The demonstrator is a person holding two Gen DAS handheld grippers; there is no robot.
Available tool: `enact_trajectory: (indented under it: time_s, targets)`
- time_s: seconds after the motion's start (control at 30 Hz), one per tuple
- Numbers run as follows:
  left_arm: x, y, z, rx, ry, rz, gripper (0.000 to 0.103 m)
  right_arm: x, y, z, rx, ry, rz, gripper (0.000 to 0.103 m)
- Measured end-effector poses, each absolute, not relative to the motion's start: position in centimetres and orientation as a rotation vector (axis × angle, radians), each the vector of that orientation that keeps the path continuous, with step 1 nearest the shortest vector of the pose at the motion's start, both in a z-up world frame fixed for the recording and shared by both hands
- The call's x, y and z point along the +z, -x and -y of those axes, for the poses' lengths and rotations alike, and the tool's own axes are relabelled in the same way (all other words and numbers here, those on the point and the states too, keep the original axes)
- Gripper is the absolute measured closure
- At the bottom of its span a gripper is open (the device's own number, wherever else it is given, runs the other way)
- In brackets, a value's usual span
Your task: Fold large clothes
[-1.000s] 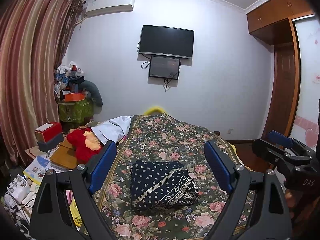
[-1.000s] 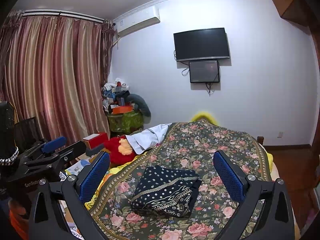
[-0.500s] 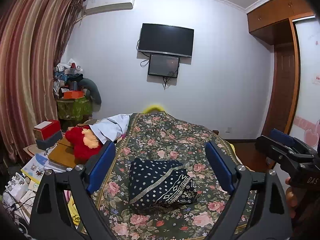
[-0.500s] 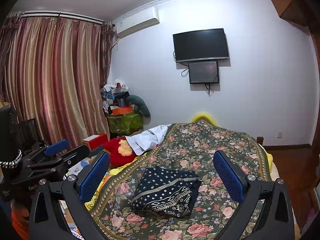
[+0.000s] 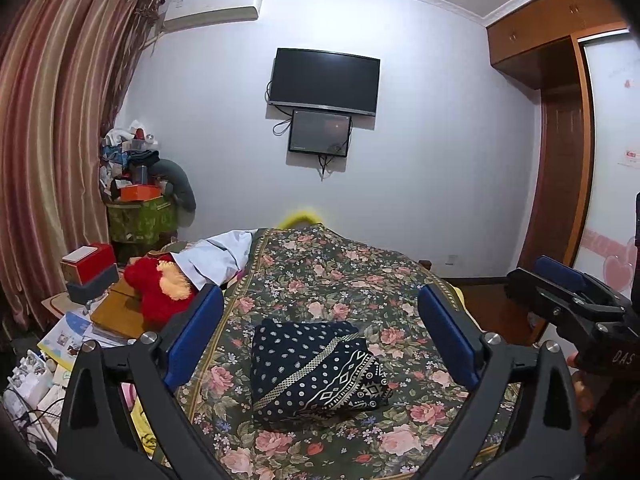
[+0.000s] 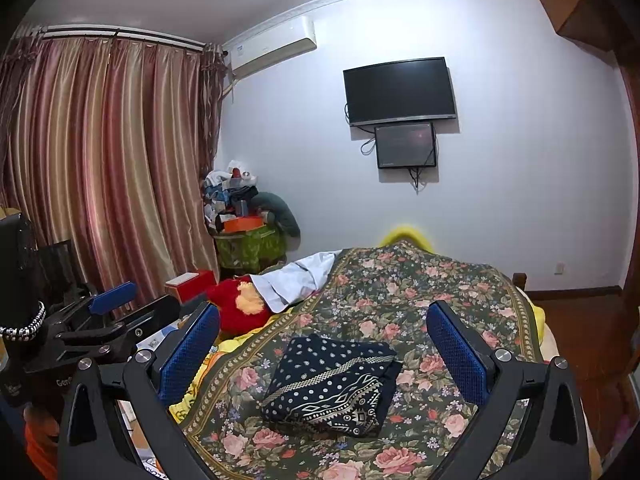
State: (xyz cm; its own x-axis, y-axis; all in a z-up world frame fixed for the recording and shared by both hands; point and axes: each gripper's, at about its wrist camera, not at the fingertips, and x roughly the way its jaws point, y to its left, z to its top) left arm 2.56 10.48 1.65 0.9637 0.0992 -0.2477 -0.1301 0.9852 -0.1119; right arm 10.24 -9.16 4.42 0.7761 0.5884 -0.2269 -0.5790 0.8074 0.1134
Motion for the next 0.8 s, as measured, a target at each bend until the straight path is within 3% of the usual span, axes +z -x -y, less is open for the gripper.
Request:
enact_trajectory:
  time_s: [0.8]
  targets:
    - [1.83,-2.55,-9.65,0.077,0.097,-0.238,0.001,4.72,-9.94,8.83,0.621,-0.045,-0.25,0.0]
